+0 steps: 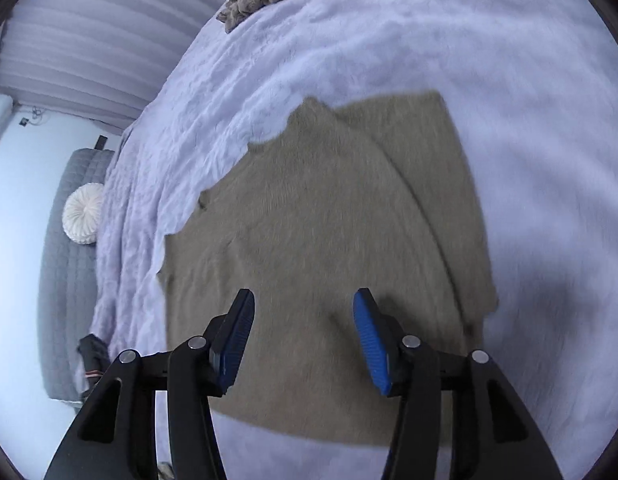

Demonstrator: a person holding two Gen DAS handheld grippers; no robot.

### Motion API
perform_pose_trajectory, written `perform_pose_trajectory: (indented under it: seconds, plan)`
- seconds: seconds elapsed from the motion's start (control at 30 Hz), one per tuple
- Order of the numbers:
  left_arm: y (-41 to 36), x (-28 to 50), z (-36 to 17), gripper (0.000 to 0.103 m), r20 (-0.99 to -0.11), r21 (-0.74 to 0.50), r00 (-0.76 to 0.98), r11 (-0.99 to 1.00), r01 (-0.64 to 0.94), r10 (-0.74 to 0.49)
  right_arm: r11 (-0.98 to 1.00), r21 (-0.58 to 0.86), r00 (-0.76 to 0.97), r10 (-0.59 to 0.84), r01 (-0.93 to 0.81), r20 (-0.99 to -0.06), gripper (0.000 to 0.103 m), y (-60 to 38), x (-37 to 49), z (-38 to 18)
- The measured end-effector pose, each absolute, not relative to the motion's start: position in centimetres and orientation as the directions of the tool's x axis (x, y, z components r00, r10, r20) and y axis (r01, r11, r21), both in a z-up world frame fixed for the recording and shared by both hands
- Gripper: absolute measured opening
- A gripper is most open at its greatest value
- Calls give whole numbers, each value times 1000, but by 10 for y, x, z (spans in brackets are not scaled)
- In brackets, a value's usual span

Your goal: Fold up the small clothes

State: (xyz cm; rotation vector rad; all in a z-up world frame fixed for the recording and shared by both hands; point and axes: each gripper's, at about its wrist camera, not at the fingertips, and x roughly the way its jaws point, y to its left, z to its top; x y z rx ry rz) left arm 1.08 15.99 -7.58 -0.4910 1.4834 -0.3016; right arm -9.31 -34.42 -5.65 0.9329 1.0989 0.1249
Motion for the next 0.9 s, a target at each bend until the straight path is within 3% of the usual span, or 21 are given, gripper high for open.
perform_pose_trajectory:
  seconds: [0.13, 0.27, 0.3, 0.33, 0.37, 0.4, 0.43, 0.6, 0.73, 0.9]
  plan:
    - [150, -16, -92, 85, -842, -536, 47, 827, -171, -537, 548, 712, 461, 543, 439, -702, 55, -336, -146, -78]
    - [147, -16, -93, 85, -849, -528, 121, 820, -220, -514, 468, 703, 524, 468, 536, -712, 56, -350, -167, -97]
    - [147, -14, -92, 73, -860, -511, 143, 828, -230, -490, 431, 716, 555, 451, 549, -698, 56, -356, -165, -101]
    - [146, -13, -91, 43, -871, -491, 154, 840, -231, -466, 392, 729, 584, 436, 561, -684, 55, -362, -163, -105]
    - [144, -9, -91, 31, -884, -466, 151, 856, -225, -442, 354, 740, 600, 435, 571, -671, 46, -366, -159, -110]
    - [143, -8, -88, 21, -880, -473, 155, 854, -217, -449, 339, 740, 597, 440, 581, -671, 26, -367, -153, -113]
    - [144, -10, -83, 21, -881, -470, 170, 858, -205, -442, 355, 732, 586, 442, 582, -679, 8, -367, -147, -111]
    - [137, -22, -67, 21, -913, -376, 200, 923, -81, -355, 600, 653, 540, 394, 462, -744, 8, -362, -135, -68]
    - [150, -27, -91, 21, -919, -376, 177, 918, -125, -353, 662, 564, 438, 371, 494, -819, 8, -367, -128, -100]
    - [154, -33, -77, 21, -935, -313, 197, 948, -64, -295, 697, 534, 427, 346, 479, -835, 8, -362, -127, -106]
